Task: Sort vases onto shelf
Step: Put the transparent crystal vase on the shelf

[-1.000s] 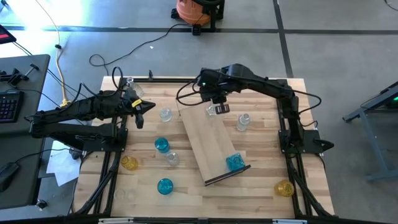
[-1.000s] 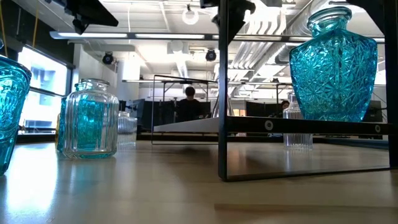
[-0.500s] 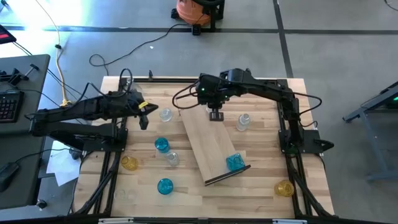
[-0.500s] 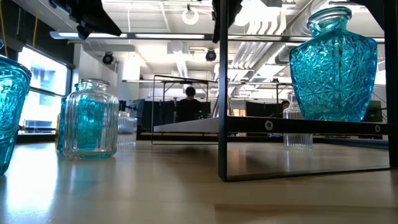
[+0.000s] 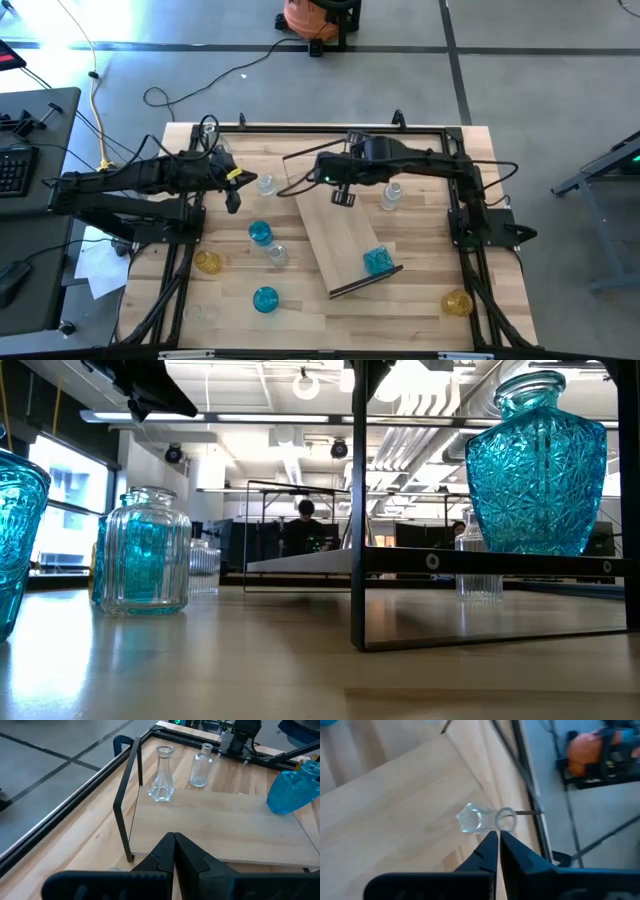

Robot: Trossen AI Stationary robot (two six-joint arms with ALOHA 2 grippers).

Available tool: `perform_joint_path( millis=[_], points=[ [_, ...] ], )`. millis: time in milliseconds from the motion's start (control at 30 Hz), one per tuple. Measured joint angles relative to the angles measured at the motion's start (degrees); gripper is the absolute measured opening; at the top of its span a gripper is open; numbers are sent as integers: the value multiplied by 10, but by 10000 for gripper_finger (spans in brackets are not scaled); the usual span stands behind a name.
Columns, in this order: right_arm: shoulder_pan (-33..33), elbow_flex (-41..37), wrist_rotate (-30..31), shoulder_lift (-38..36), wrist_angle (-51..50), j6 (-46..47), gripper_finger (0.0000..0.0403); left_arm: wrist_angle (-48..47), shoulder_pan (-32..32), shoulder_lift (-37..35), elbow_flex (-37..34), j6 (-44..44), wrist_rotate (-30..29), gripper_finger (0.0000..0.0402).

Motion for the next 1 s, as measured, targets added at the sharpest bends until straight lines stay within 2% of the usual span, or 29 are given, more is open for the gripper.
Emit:
perform_joint_path(
  millis=[233,500,600,667,767,833,933,1000],
  points=[
    [-8,0,17,-64,0,15,0,32,0,0,0,37,8,3],
    [-29,-2,17,-204,-13,25,0,38,0,-1,0,50,28,3],
    [-28,-39,15,-264,-8,23,0,50,0,-1,0,50,34,3],
    [-28,-93,12,-310,-11,30,0,52,0,-1,0,50,44,3],
    [-29,-217,1,-389,15,41,0,55,0,-1,0,47,52,3],
    [-30,-317,-33,-451,75,40,0,58,0,2,0,44,52,3],
    [-42,-466,-114,-534,211,25,0,63,0,4,0,38,52,3],
    [-50,-553,-139,-578,293,16,0,71,0,8,0,34,52,3]
  ],
)
